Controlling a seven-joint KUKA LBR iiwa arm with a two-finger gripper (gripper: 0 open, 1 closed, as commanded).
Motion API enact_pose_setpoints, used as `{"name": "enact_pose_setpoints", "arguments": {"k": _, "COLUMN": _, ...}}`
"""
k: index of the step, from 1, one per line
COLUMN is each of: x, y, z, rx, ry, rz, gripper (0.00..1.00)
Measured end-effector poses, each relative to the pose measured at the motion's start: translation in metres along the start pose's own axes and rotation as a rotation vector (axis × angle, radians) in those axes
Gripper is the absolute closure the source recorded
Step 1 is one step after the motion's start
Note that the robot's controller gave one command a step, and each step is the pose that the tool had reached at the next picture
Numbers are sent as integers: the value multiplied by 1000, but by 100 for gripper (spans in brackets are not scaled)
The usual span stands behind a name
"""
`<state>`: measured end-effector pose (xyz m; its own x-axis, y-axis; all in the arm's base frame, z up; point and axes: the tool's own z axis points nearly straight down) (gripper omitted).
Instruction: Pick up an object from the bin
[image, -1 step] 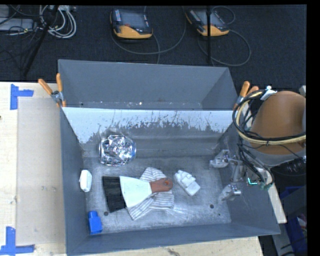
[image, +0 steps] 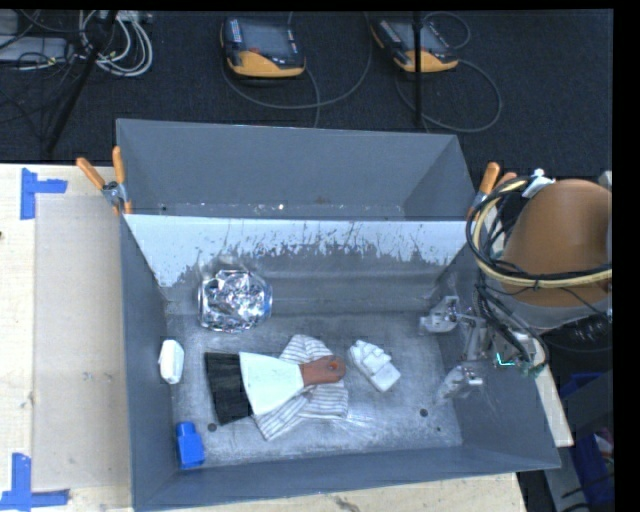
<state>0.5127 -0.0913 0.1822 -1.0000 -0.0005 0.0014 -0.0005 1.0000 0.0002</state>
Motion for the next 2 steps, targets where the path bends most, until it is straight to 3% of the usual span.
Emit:
{"name": "enact_pose_setpoints", "arguments": {"k": 1, "x": -5, "y": 13, "z": 40, "rx": 2, "ry": -8, "rz": -3, "gripper": 0}}
{"name": "enact_pose_setpoints", "arguments": {"k": 2, "x": -25, "y": 43, "z": 95, "rx": 3, "ry": -12, "rz": -36, "gripper": 0}}
